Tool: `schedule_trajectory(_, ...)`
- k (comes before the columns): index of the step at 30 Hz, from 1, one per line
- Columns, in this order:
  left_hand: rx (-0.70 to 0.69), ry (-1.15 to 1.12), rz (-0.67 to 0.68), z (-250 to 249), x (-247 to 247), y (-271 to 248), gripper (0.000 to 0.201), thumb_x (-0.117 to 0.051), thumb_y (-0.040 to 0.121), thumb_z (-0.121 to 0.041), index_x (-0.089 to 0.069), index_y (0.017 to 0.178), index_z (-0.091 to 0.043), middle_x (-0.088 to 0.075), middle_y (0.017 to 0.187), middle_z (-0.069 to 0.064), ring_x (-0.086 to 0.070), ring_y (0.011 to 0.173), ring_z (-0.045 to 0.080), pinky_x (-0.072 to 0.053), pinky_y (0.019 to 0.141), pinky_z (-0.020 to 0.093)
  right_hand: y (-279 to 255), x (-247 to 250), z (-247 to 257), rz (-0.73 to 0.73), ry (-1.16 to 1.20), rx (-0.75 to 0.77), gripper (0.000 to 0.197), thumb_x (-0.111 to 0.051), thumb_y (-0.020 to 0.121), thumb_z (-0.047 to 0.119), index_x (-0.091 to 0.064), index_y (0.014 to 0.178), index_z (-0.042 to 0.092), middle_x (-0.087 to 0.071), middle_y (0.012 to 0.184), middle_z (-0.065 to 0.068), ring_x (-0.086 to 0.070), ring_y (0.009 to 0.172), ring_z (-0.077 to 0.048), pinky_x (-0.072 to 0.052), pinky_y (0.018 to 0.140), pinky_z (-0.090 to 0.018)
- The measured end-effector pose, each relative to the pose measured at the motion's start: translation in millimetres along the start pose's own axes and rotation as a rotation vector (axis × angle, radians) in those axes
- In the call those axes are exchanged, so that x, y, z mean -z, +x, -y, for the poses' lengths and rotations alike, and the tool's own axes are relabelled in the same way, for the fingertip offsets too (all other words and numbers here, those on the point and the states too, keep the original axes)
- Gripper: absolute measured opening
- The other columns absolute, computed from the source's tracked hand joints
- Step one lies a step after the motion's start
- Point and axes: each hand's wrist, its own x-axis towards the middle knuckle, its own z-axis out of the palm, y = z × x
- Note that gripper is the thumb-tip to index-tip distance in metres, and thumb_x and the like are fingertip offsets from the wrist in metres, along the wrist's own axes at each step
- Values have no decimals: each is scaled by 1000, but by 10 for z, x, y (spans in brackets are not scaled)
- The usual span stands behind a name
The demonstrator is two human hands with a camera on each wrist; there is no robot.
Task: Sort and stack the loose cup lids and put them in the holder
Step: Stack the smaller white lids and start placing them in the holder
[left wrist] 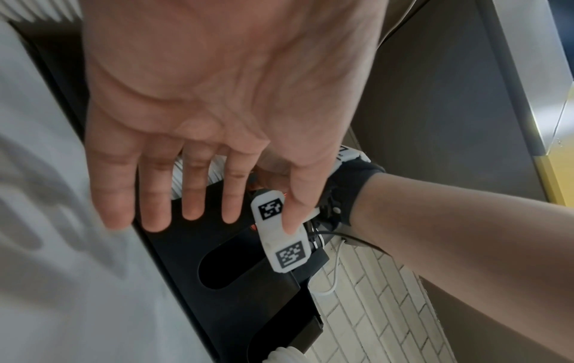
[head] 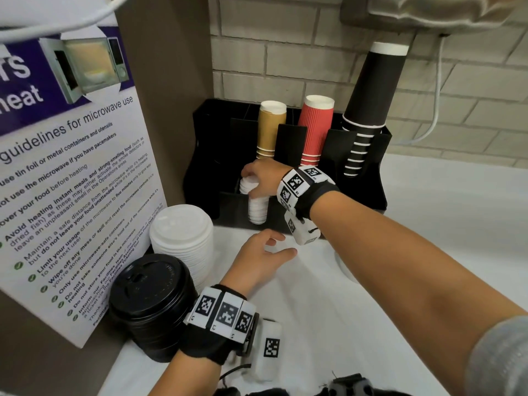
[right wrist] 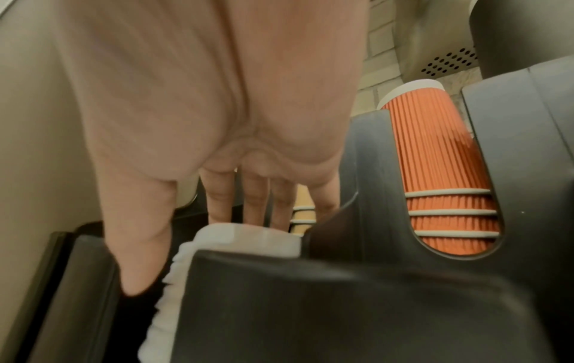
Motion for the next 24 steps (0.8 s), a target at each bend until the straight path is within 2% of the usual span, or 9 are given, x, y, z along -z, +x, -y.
schedule_trajectory(3, 2, -9, 1, -3, 7, -6, 27, -72, 84, -35, -57, 107, -31, -52, 115, -7, -53, 93, 4, -43, 68, 17, 6, -8, 6, -1, -37, -1, 55, -75, 74, 18, -53, 124, 6, -56, 118, -12, -56, 103, -25, -48, 80, -30)
schedule_trajectory(7, -7, -5, 4, -5, 26, -4, 28, -72, 84, -36, -57, 108, -31, -52, 115, -7, -53, 93, 5, -41, 67, 16, -21, -35, -25, -30, -49, -6, 51, -75, 71, 13, -54, 117, 7, -54, 115, -12, -52, 92, -22, -43, 70, -28)
schedule_trajectory(10, -13, -8, 3, 1, 21, -4, 28, -72, 84, -35, -58, 108, -30, -52, 116, -6, -54, 100, 10, -43, 73, 20, -51, -78, -32, -51, -96, 21, 50, -75, 73, 13, -53, 117, 7, -52, 116, -13, -54, 99, -27, -40, 70, -29)
schedule_trajectory(13, -14, -27, 0, -8, 20, -12, 28, -72, 84, -35, -59, 108, -30, -53, 117, -6, -55, 101, 10, -45, 73, 21, -92, -101, -13, -46, -114, 28, 53, -75, 74, 14, -50, 121, 7, -48, 119, -13, -53, 103, -28, -46, 76, -33)
schedule_trajectory(16, -29, -45, -9, -22, 44, -21, 26, -71, 85, -34, -59, 108, -31, -53, 114, -8, -55, 95, 7, -44, 67, 19, -228, -5, -29, -142, 77, -10, 49, -74, 77, 21, -53, 120, 9, -49, 120, -13, -51, 107, -28, -48, 89, -39)
schedule_trajectory(18, -51, -61, -23, -31, 63, -23, 26, -71, 85, -33, -60, 108, -32, -53, 113, -10, -56, 91, 5, -43, 64, 17, -409, 138, -112, -260, 268, -61, 44, -74, 79, 25, -56, 116, 11, -52, 116, -11, -53, 105, -23, -46, 92, -35)
schedule_trajectory(21, -92, -100, -49, -55, 73, -37, 23, -71, 86, -31, -62, 107, -33, -56, 113, -11, -58, 87, 4, -45, 56, 11, -873, 316, -351, -483, 580, -199, 31, -75, 79, 24, -59, 105, 17, -58, 97, 1, -55, 88, -11, -46, 80, -24)
schedule_trajectory(24, -138, -138, -73, -74, 72, -53, 20, -70, 87, -26, -63, 106, -30, -60, 112, -9, -60, 85, 4, -45, 52, 8, -1473, 278, -667, -634, 734, -480, 18, -71, 81, 27, -57, 91, 22, -59, 82, 7, -56, 75, -9, -43, 65, -21)
